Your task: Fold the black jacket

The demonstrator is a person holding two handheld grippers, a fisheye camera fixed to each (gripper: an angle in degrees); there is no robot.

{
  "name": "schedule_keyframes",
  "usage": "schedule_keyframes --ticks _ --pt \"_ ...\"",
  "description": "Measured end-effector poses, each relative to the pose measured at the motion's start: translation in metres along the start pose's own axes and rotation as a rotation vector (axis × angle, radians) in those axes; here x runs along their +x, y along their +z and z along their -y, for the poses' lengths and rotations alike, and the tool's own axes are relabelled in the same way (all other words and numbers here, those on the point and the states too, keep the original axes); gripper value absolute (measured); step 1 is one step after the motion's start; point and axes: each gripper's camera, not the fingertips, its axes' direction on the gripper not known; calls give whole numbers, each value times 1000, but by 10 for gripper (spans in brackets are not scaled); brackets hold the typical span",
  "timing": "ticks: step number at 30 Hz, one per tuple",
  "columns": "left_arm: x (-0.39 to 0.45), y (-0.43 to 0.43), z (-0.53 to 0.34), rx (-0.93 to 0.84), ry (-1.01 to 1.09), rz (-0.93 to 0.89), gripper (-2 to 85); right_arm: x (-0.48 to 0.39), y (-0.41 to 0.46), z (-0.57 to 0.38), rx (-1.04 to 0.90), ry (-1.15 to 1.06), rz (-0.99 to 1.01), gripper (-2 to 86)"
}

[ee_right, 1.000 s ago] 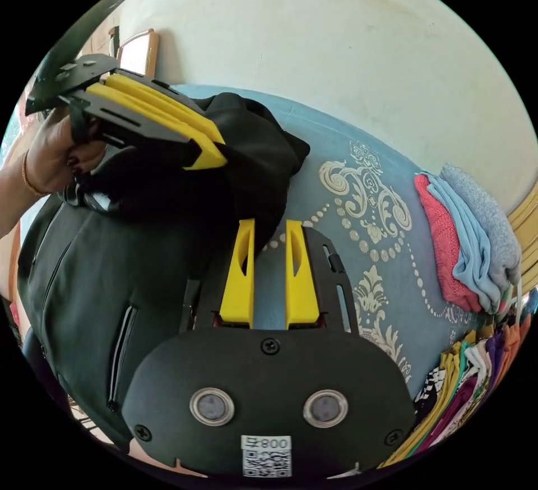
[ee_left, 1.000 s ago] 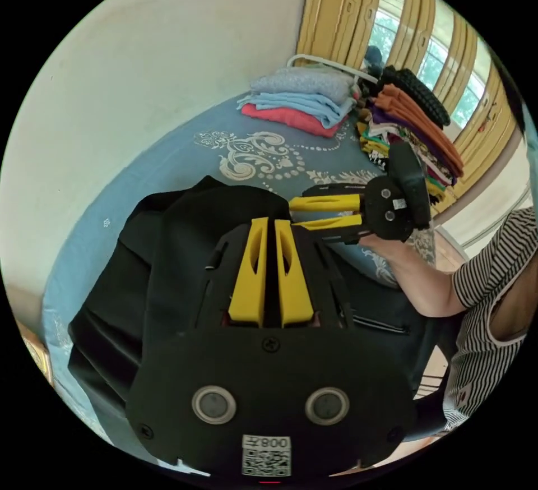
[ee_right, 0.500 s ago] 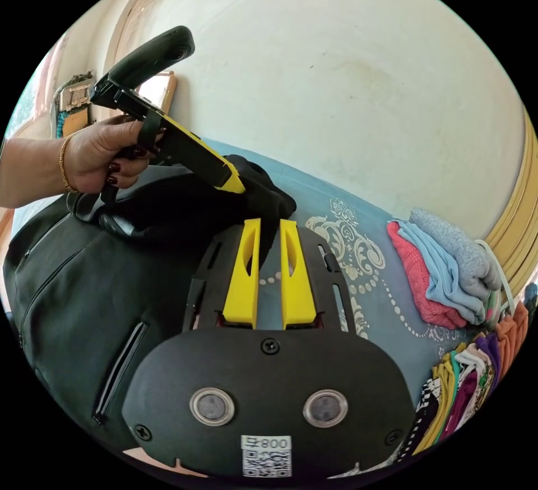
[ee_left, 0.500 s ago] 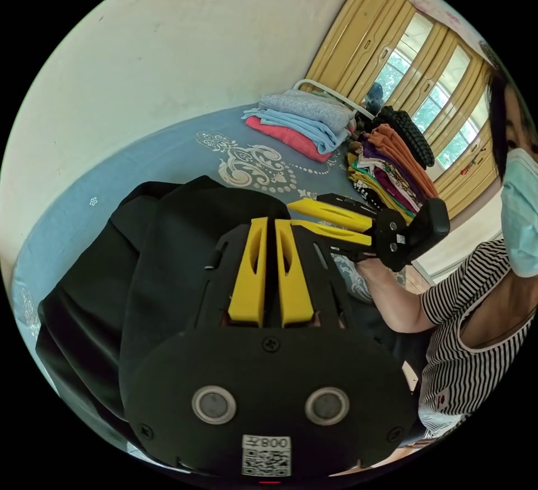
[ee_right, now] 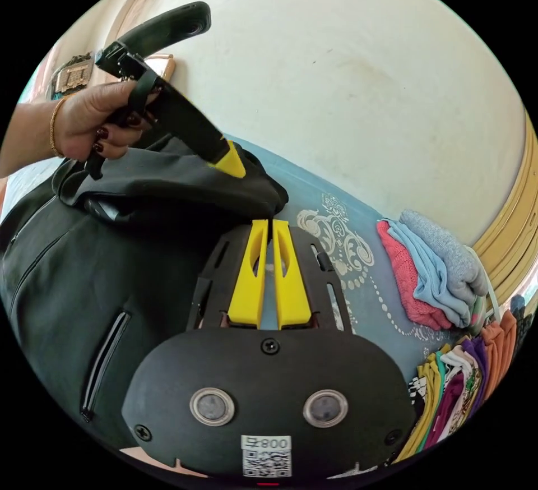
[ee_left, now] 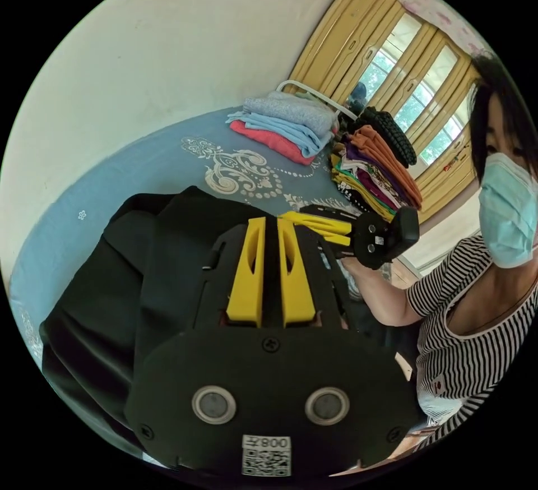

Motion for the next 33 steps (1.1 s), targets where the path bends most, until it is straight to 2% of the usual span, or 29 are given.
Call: schedule_keyframes --ticks 2,4,11,15,23,26,29,30,33 --pt "-12 -8 13 62 -26 57 14 12 3 -4 -42 8 26 6" --pt "-24 3 27 41 -49 98 8 20 5 -6 -58 9 66 4" --pt "-80 105 54 -285 -144 289 2 28 26 -4 -209 -73 104 4" --pt "-78 104 48 -234 -144 290 2 40 45 -6 -320 -46 183 5" --pt "-68 93 35 -210 -101 343 2 102 30 -18 -222 204 307 2" --pt "-64 84 26 -156 -96 336 2 112 16 -18 -78 273 376 1" --pt "-65 82 22 -140 -93 324 2 101 22 -13 -14 295 377 1" --pt "-67 84 22 -149 -96 327 2 97 28 -12 -32 294 366 1" --pt "-82 102 16 -257 -110 345 1 71 72 -1 -277 212 363 2"
